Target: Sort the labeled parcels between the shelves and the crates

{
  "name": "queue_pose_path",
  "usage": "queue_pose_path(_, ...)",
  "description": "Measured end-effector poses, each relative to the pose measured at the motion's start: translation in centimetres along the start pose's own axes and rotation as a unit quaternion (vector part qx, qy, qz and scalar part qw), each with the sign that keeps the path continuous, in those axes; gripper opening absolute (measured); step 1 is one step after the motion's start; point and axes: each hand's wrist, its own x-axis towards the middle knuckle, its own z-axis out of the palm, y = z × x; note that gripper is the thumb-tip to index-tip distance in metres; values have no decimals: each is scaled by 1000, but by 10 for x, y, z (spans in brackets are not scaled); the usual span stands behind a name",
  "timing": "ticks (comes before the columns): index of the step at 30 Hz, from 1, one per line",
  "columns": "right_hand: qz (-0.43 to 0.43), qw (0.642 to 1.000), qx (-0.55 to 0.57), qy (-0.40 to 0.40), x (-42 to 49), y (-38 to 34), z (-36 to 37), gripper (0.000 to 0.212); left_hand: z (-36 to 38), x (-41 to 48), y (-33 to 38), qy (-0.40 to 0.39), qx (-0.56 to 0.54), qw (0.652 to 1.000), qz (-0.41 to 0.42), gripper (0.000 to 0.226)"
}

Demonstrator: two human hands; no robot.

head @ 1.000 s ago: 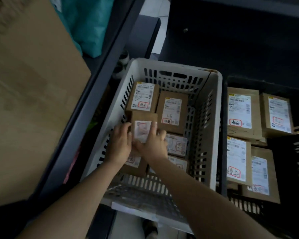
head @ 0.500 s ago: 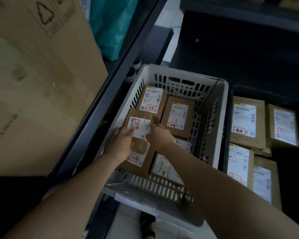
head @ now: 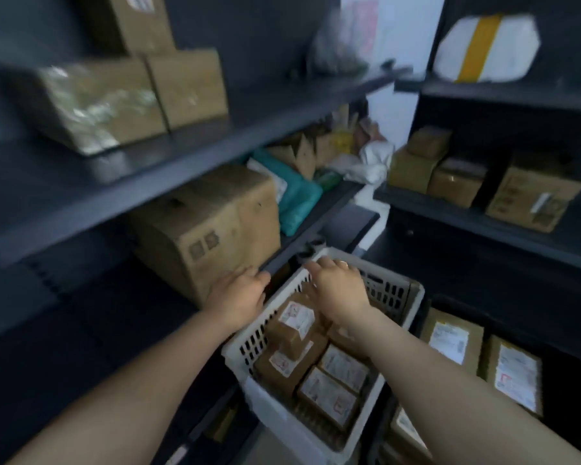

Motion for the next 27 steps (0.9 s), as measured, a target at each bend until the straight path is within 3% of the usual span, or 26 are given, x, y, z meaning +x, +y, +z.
queue_pose_path(9,-166,956,72,229,43,-89,-169,30,-196,-46,-39,181,116,975,-58,25)
queue_pose_path(14,-218,953,67,200,85,-145,-210,42,-256,-54,-87,255,108,951,-137,33)
queue_pose_path(19,-204,962,77,163,136,-182,-221,51,-276,-44,-151,211,54,945,-243,51)
queue_pose_path(22,-194,962,91,172,166,-193,-226,49,-282,-24,-173,195,61,947,-249,52)
queue_pose_path(27,-157,942,140,261,209,-193,-248,55,-301,20,-187,233,21,945,-228,54)
